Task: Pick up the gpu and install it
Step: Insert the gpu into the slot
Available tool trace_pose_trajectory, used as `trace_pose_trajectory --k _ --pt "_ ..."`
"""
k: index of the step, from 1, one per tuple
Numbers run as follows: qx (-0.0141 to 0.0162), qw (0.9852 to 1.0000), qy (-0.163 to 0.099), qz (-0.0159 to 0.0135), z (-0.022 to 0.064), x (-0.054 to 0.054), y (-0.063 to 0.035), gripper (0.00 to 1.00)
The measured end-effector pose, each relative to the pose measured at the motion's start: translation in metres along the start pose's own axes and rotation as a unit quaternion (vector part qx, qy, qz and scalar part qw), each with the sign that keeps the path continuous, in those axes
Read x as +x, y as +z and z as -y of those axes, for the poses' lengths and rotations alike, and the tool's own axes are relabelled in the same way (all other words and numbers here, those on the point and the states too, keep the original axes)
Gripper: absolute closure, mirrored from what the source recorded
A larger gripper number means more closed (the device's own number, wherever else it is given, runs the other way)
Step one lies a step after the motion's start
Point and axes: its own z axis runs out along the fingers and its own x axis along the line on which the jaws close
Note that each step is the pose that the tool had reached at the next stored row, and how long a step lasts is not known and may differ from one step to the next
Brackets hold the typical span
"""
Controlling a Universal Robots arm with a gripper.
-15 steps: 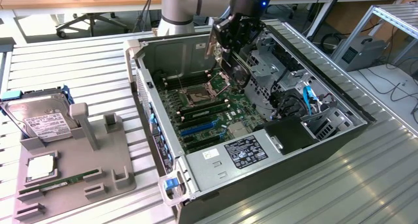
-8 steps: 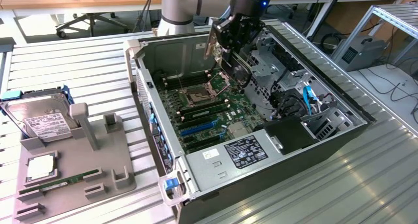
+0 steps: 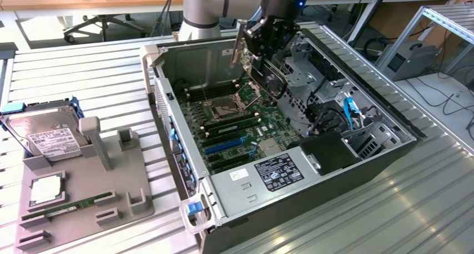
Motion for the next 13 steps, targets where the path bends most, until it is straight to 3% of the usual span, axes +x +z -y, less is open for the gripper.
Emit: trace_pose_trajectory --k 13 --pt "0.0015 0.9996 -0.027 -0.0004 0.0000 0.0000 0.0000 0.73"
